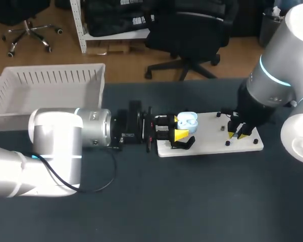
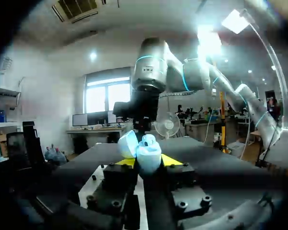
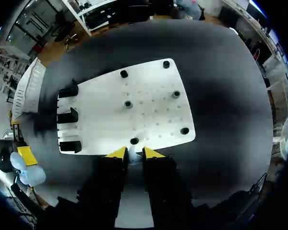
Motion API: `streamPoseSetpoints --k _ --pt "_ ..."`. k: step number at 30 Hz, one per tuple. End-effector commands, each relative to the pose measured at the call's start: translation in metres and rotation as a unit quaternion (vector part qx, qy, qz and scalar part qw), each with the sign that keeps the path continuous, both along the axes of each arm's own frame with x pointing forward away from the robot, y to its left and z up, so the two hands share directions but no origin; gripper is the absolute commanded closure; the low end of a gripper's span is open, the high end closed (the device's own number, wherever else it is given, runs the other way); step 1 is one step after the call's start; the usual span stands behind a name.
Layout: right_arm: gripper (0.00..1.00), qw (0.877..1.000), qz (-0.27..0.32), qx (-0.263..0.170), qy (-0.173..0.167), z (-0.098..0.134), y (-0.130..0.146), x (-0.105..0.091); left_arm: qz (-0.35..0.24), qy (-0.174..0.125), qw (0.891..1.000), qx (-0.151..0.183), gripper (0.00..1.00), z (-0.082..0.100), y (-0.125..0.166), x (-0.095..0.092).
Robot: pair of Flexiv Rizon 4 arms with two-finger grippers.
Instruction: Pick up each earbud case from the left stands, insert the matching earbuds, close the lid, and place the case in the box.
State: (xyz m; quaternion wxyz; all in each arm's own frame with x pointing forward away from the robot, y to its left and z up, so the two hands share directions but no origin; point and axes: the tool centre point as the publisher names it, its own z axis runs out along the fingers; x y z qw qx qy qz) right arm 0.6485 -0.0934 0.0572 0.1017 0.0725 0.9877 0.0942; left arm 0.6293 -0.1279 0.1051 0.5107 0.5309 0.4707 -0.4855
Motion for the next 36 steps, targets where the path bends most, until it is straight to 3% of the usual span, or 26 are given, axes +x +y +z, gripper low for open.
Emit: streamPoseSetpoints --k 1,11,18,27,36 --pt "1.0 1.0 -0.009 0.001 -0.001 0.021 -0.006 -0.011 0.004 -0.002 1.0 -0.001 1.0 -0.001 0.0 -0.002" --pt "1.0 0.999 -0.048 0.014 0.002 0.088 -0.012 -0.018 0.004 -0.002 1.0 -0.001 1.0 -0.001 0.0 -0.002" --pt "1.0 1.0 -0.017 0.022 -0.011 0.122 0.01 -0.032 0.004 -0.002 1.0 -0.001 1.0 -0.001 0.0 -0.002" --pt "1.0 0.997 0.073 -0.001 -0.012 0.134 0.046 -0.051 0.004 -0.002 1.0 -0.001 1.0 -0.001 0.0 -0.002" --pt "1.0 0.997 0.081 -0.003 -0.009 0.134 0.048 -0.053 0.004 -0.002 1.0 -0.001 1.0 -0.001 0.0 -0.002"
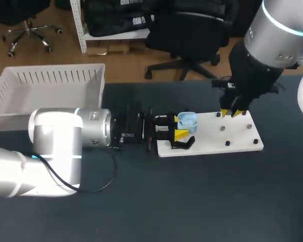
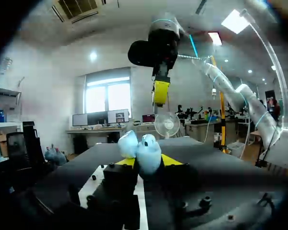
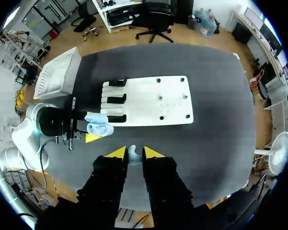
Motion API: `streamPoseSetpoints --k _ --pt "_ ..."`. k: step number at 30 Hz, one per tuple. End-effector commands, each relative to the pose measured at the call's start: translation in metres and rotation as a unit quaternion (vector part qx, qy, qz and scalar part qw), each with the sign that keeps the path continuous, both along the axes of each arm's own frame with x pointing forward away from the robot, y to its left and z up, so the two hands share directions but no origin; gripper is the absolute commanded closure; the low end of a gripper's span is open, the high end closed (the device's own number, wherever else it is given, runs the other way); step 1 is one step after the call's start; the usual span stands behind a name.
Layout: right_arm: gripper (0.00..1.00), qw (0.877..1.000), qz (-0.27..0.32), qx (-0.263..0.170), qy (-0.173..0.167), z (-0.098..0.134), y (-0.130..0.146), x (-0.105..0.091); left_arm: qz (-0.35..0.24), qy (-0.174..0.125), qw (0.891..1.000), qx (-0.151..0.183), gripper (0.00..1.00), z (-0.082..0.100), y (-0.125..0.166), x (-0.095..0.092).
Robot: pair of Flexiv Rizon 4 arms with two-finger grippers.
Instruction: Pick up each earbud case from the left stands, insert the matching earbuds, close the lid, and place the case in the box.
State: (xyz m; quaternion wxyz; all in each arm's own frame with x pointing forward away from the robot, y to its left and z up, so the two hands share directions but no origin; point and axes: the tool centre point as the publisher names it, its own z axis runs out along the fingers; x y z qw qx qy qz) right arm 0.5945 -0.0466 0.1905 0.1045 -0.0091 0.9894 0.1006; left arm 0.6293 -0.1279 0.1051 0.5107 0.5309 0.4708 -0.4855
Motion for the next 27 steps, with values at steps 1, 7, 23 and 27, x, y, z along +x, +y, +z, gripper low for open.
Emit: streamPoseSetpoints --k 1,7,23,27 --pt "1.0 1.0 0.0 -0.001 0.002 0.0 0.001 0.001 0.004 -0.002 1.0 -0.001 1.0 -0.001 0.0 -0.002" --pt "1.0 1.0 0.0 -0.001 0.002 0.0 0.001 0.001 0.004 -0.002 1.0 -0.001 1.0 -0.001 0.0 -0.002" --pt "1.0 0.98 0.175 -0.088 -0.024 0.014 0.092 0.001 0.004 -0.002 1.0 -0.001 1.0 -0.001 0.0 -0.002" --pt "1.0 0.976 0.196 -0.091 -0.02 0.009 0.103 0.004 0.004 -0.002 1.0 -0.001 1.0 -0.001 0.0 -0.002"
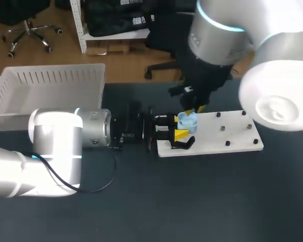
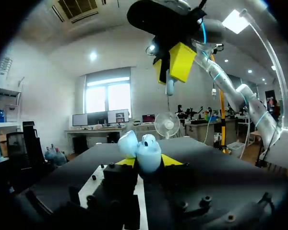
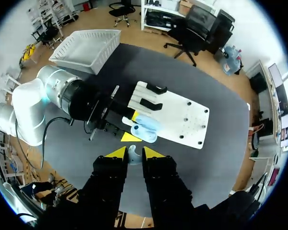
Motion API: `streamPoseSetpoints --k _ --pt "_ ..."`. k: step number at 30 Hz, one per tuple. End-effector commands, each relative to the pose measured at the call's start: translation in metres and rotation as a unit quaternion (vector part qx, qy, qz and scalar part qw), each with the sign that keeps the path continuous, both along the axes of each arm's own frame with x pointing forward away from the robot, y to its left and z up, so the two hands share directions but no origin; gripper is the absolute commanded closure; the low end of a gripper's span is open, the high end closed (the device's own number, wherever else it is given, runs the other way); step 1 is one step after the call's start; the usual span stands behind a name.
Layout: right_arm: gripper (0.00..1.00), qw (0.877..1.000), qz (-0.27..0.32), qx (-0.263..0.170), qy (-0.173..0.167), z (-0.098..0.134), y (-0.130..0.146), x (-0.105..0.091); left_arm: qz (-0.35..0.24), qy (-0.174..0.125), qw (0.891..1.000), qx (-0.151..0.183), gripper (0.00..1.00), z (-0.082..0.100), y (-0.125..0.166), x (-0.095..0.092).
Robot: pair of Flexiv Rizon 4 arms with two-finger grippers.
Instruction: Pick up each earbud case from the left stands, insert the matching earbuds, close the lid, and place the case in the box.
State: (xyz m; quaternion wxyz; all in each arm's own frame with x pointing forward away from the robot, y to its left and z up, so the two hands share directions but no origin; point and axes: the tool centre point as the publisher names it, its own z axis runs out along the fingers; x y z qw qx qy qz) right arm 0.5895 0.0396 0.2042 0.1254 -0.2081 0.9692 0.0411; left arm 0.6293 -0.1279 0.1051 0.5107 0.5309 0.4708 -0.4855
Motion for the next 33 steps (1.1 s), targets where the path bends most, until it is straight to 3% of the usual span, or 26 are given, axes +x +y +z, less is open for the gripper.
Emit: streamPoseSetpoints --k 1,12,33 --pt "1.0 0.999 0.012 -0.02 0.023 -0.007 0.019 0.011 0.004 -0.002 1.0 -0.001 1.0 -0.001 0.0 -0.002" --pt "1.0 0.999 0.017 -0.032 0.036 -0.021 0.016 0.014 0.004 -0.002 1.0 -0.001 1.0 -0.001 0.0 -0.002" --pt "1.0 0.998 0.033 -0.047 0.01 -0.035 0.012 0.019 0.004 -0.002 1.0 -0.001 1.0 -0.001 0.0 -0.002"
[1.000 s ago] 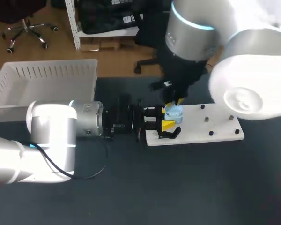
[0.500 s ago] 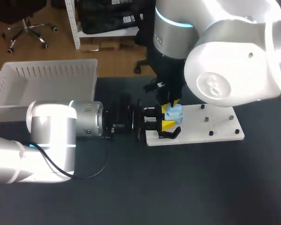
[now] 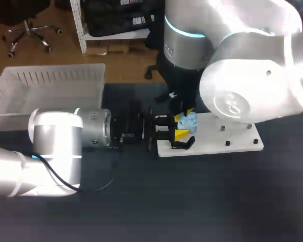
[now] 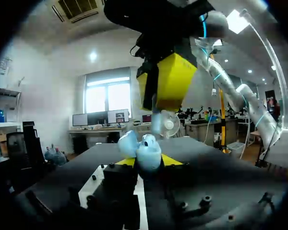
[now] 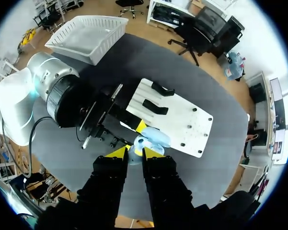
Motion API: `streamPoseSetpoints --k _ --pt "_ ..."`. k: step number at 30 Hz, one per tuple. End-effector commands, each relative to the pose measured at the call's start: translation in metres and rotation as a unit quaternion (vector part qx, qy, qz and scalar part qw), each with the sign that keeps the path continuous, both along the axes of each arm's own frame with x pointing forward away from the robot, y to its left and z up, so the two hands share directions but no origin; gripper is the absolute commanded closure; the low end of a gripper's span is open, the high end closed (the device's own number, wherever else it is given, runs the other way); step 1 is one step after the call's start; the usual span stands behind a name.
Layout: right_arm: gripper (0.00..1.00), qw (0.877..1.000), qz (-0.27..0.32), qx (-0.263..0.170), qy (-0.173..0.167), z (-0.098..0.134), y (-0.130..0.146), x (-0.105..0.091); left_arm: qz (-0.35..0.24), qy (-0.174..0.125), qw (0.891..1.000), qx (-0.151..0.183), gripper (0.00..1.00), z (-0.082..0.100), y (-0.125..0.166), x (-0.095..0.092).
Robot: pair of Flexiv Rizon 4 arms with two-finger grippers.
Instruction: Pick up each earbud case from the left stands, insert the matching earbuds, close the lid, and place the case in the box.
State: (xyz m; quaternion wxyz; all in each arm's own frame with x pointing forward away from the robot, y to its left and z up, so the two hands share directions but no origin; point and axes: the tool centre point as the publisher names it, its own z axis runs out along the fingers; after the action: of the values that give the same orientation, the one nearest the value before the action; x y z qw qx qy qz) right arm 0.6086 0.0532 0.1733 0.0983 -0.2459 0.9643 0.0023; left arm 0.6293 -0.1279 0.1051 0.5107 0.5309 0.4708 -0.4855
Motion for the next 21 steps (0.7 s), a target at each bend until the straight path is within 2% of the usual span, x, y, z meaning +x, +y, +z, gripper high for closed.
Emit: streamPoseSetpoints --k 1,6,8,21 --pt "1.0 1.0 -0.001 0.001 -0.007 -0.0049 -0.0021 0.0003 0.004 -0.002 1.0 -0.001 1.0 -0.0007 -0.0004 -0.0019" --pt "1.0 1.0 0.0 0.001 -0.02 -0.0075 -0.0039 0.0014 0.004 -0.002 1.0 -0.001 1.0 -0.0007 -0.0004 -0.0019" --pt "1.0 0.999 -0.002 -0.013 -0.036 -0.0085 -0.0045 0.0019 0.004 -0.002 1.0 -0.001 1.0 -0.0007 -0.0004 -0.0019" --pt "1.0 0.999 0.004 -0.002 -0.04 -0.0103 -0.0059 0.0005 0.004 -0.002 1.0 -0.001 1.0 -0.0007 -0.0004 -0.0019"
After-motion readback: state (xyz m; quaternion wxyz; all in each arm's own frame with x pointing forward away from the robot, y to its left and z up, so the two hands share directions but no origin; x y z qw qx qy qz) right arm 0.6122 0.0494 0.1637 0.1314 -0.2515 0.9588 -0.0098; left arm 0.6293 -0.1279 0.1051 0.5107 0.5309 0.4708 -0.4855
